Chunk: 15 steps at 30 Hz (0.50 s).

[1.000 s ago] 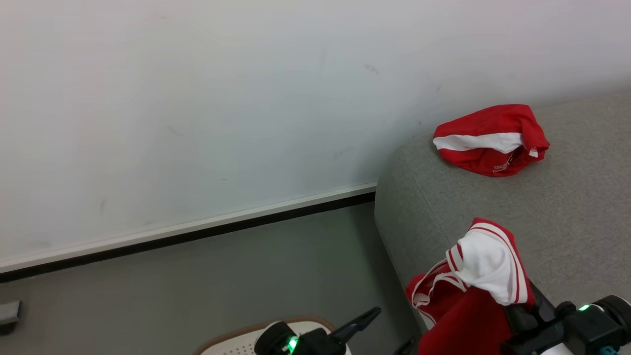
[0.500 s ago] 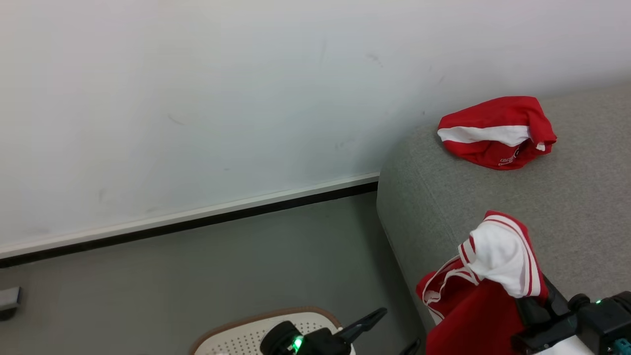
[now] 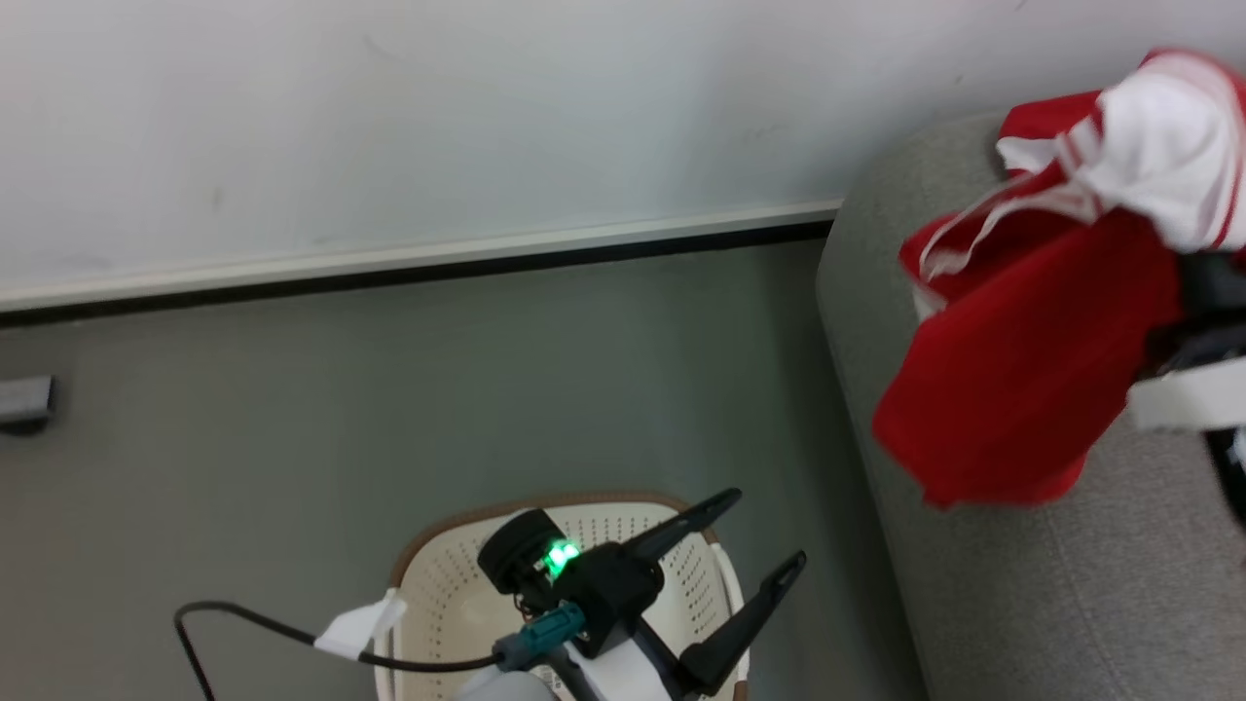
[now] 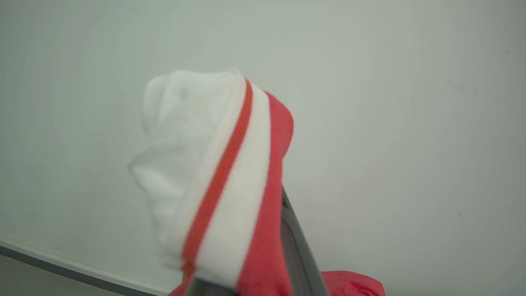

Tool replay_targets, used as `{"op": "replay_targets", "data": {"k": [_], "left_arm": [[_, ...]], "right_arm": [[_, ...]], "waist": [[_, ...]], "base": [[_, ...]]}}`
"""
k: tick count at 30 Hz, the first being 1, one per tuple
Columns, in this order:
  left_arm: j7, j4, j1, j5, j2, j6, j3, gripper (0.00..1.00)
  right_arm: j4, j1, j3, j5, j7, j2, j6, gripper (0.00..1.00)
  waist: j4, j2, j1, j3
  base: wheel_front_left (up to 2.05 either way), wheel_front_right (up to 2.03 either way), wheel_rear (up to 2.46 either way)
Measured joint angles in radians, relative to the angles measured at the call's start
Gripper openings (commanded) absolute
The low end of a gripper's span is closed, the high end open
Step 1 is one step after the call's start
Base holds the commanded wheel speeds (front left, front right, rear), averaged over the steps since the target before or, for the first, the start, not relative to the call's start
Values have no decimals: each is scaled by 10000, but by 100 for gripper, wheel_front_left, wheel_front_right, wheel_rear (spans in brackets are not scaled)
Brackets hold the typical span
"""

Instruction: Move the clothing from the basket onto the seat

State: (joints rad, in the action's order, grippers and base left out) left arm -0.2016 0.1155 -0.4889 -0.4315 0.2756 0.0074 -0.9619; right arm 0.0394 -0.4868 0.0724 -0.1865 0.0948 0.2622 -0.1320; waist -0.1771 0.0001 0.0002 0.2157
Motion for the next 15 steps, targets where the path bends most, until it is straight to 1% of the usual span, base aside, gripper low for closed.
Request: {"op": "replay_targets", "data": {"k": [7,13,15], "left_arm": [[-104,4,-418,56,199,-123,165,100],[-213,100,-456,52,249,-115,290,100],[-274,102,-469,48,253,-82,380,100]], "right_arm": [[1415,-3405,-1106,723,-629,911,0,0],[2880,-6097,-2215,1436,-1243,2261,0,0],[3193,-6869,-2610,1666,-1398,2665,0,0]], "waist": [[782,0,2,1129],[1461,-1,0,1603],[1639,-1,0,1719]], "base": [[0,0,0],[0,0,0],[0,0,0]]}}
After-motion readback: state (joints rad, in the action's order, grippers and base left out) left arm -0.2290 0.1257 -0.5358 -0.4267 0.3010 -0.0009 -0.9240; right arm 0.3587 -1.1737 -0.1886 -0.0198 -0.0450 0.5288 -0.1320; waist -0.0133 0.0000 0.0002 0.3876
